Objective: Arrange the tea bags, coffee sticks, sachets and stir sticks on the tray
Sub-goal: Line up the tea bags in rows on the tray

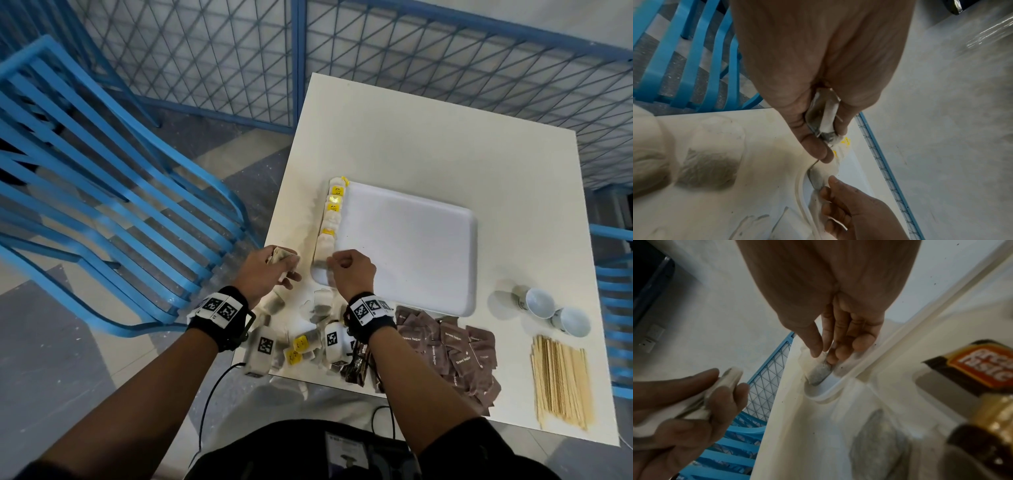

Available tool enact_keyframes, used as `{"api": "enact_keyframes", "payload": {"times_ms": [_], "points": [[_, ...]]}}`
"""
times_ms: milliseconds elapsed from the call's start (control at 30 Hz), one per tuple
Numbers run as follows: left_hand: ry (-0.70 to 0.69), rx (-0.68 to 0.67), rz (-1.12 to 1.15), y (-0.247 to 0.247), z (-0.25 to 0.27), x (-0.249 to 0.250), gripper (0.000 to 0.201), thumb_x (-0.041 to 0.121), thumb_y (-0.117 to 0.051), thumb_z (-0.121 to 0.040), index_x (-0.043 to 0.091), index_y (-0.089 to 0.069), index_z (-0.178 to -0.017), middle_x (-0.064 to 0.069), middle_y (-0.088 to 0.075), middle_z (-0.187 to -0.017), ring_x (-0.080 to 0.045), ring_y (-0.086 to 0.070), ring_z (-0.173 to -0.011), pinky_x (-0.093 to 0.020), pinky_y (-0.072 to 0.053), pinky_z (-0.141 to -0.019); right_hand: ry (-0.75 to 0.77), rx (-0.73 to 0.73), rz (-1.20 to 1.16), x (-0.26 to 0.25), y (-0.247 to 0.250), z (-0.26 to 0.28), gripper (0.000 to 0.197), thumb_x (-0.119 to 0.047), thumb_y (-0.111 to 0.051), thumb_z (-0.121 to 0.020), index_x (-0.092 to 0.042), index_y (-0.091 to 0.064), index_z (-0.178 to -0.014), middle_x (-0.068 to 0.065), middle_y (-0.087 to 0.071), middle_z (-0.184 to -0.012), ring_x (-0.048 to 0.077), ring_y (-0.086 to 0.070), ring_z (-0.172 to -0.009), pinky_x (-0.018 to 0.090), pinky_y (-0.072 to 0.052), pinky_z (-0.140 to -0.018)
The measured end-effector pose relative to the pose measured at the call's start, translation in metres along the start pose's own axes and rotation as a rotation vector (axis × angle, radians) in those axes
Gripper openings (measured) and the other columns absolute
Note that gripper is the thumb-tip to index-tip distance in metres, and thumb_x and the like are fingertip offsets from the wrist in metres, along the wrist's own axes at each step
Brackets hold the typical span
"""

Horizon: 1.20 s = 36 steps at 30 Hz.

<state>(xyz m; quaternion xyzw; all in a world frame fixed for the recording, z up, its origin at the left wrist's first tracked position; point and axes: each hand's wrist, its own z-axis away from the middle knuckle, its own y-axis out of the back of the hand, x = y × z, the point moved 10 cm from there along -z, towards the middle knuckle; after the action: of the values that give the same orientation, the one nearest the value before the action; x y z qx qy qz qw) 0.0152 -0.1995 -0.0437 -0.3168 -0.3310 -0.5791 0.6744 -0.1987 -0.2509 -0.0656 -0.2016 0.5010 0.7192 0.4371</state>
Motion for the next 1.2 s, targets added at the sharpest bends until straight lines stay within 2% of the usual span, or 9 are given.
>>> {"api": "enact_keyframes", "payload": {"times_ms": [133, 233, 367, 500, 667, 800, 967, 1067, 1200], "points": [[-0.023, 0.015, -0.027, 0.001, 0.001, 0.003, 0.016, 0.011, -0.071, -0.095, -0.001, -0.069, -0.104, -0.012, -0.068, -0.084, -0.027, -0.067, -0.071, -0.031, -0.050, -0.053, 0.052, 0.064, -0.013, -0.010, 0.010, 0.005, 0.010, -0.018, -0.068, -0.089, -0.016, -0.072, -0.097, -0.006, -0.068, -0.084, 0.006, -0.060, -0.074, 0.013, -0.048, -0.076], [-0.057, -0.027, -0.102, -0.003, 0.002, 0.007, 0.016, 0.015, -0.075, -0.092, 0.001, -0.073, -0.100, -0.016, -0.069, -0.079, -0.026, -0.064, -0.069, -0.031, -0.049, -0.052, 0.208, -0.001, -0.060, -0.041, 0.008, 0.014, 0.006, -0.018, -0.070, -0.089, -0.019, -0.073, -0.094, -0.010, -0.068, -0.081, 0.000, -0.060, -0.072, 0.008, -0.043, -0.069], [-0.124, -0.083, -0.249, -0.015, 0.009, 0.019, 0.029, 0.028, -0.066, -0.094, 0.000, -0.072, -0.090, -0.016, -0.072, -0.073, -0.024, -0.057, -0.059, -0.031, -0.045, -0.057, 0.381, -0.275, -0.031, -0.083, -0.016, 0.030, 0.011, -0.029, -0.072, -0.090, -0.027, -0.075, -0.101, -0.006, -0.072, -0.093, 0.005, -0.063, -0.081, 0.010, -0.046, -0.074], [-0.140, -0.088, -0.196, -0.021, 0.014, 0.025, 0.038, 0.040, -0.061, -0.094, 0.003, -0.069, -0.100, -0.018, -0.074, -0.077, -0.028, -0.060, -0.063, -0.035, -0.047, -0.060, 0.416, -0.324, 0.048, -0.092, -0.014, 0.031, 0.013, -0.028, -0.070, -0.091, -0.025, -0.076, -0.102, -0.007, -0.072, -0.099, -0.003, -0.061, -0.084, 0.005, -0.043, -0.074], [-0.091, -0.052, -0.031, -0.020, 0.014, 0.020, 0.032, 0.017, -0.067, -0.099, -0.008, -0.056, -0.115, -0.026, -0.073, -0.090, -0.033, -0.071, -0.076, -0.038, -0.056, -0.062, 0.366, -0.327, 0.021, -0.083, -0.007, 0.029, 0.010, -0.024, -0.073, -0.090, -0.020, -0.077, -0.098, -0.011, -0.074, -0.092, -0.005, -0.062, -0.074, 0.021, -0.054, -0.077], [-0.091, -0.062, -0.001, -0.017, 0.012, 0.017, 0.028, 0.002, -0.066, -0.096, -0.010, -0.054, -0.118, -0.027, -0.072, -0.093, -0.035, -0.071, -0.078, -0.039, -0.058, -0.062, 0.343, -0.327, 0.044, -0.077, -0.006, 0.029, 0.016, -0.026, -0.074, -0.090, -0.019, -0.077, -0.104, -0.007, -0.073, -0.093, -0.004, -0.061, -0.076, 0.007, -0.046, -0.071], [-0.089, -0.040, 0.007, -0.015, 0.007, 0.016, 0.017, 0.003, -0.056, -0.102, -0.007, -0.057, -0.115, -0.026, -0.069, -0.095, -0.030, -0.070, -0.076, -0.035, -0.054, -0.057, 0.305, -0.292, -0.013, -0.075, -0.003, 0.028, 0.005, -0.019, -0.075, -0.088, -0.021, -0.076, -0.093, -0.010, -0.073, -0.087, 0.007, -0.066, -0.080, 0.019, -0.052, -0.076], [-0.074, 0.003, 0.035, -0.011, 0.003, 0.014, 0.014, 0.007, -0.054, -0.104, -0.003, -0.058, -0.113, -0.024, -0.066, -0.092, -0.027, -0.068, -0.070, -0.034, -0.052, -0.054, 0.253, -0.260, -0.068, -0.069, -0.001, 0.026, 0.007, -0.015, -0.073, -0.087, -0.022, -0.074, -0.089, -0.006, -0.074, -0.085, 0.015, -0.069, -0.077, 0.027, -0.054, -0.069], [-0.110, 0.059, 0.017, -0.005, 0.001, 0.014, 0.010, 0.008, -0.057, -0.103, 0.002, -0.063, -0.107, -0.025, -0.065, -0.092, -0.027, -0.065, -0.068, -0.033, -0.052, -0.052, 0.240, -0.292, -0.045, -0.068, -0.006, 0.028, 0.007, -0.020, -0.072, -0.088, -0.027, -0.073, -0.091, -0.007, -0.072, -0.088, 0.015, -0.069, -0.079, 0.033, -0.058, -0.079]]}}
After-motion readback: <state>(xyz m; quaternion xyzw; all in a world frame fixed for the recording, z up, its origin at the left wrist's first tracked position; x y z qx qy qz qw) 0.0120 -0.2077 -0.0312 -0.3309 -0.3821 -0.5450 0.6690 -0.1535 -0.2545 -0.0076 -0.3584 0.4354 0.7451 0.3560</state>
